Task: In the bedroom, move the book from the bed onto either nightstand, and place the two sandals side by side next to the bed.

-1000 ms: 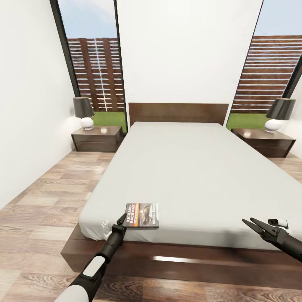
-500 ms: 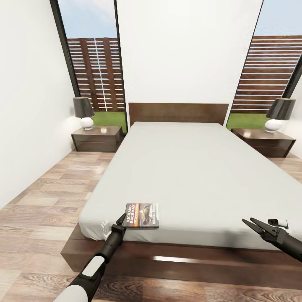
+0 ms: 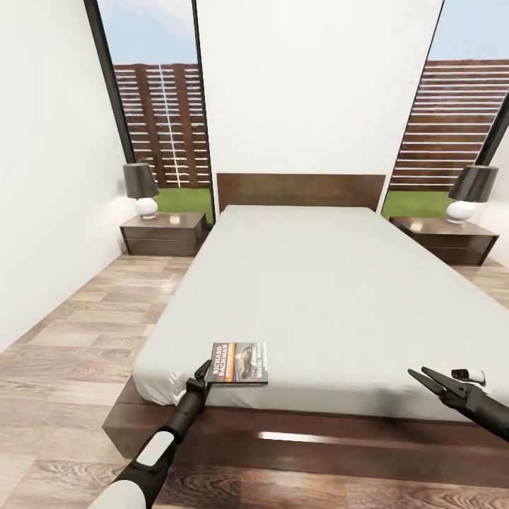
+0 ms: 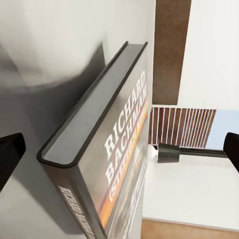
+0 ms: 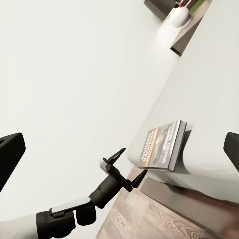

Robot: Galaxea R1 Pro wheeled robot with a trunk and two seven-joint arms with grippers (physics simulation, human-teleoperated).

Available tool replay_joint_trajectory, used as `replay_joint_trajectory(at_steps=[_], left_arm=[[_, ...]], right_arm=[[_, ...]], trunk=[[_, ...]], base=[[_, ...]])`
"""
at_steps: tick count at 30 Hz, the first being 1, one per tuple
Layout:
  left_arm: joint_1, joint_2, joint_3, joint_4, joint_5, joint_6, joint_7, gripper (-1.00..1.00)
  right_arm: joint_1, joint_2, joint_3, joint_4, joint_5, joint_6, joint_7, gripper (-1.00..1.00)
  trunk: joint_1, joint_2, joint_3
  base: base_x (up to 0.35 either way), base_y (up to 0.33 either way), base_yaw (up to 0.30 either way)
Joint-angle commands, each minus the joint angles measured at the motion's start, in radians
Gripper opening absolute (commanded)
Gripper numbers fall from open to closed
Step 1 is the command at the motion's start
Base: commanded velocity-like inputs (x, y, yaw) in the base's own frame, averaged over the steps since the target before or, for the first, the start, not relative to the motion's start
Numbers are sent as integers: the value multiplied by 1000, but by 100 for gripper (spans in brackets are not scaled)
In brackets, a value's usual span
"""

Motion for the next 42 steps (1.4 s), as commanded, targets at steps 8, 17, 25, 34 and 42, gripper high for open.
replay_joint_trajectory(at_steps=[8, 17, 25, 34, 42], left_arm=[[-1, 1, 3, 0, 9, 10, -2, 100], [-1, 1, 3, 0, 9, 10, -3, 100], [-1, 0, 3, 0, 10, 10, -4, 100], [-1, -3, 3, 1, 10, 4, -4, 100], [-1, -6, 3, 3, 9, -1, -5, 100]], right_arm=[[0, 0, 1, 0, -4, 10, 2, 100], [0, 0, 1, 0, -4, 10, 2, 100], [0, 0, 1, 0, -4, 10, 2, 100], [0, 0, 1, 0, -4, 10, 2, 100], [0, 0, 2, 0, -4, 10, 2, 100]], trunk=[[0, 0, -1], [0, 0, -1], [0, 0, -1], [0, 0, -1], [0, 0, -1]], base=[[0, 0, 0], [0, 0, 0], [0, 0, 0], [0, 0, 0], [0, 0, 0]])
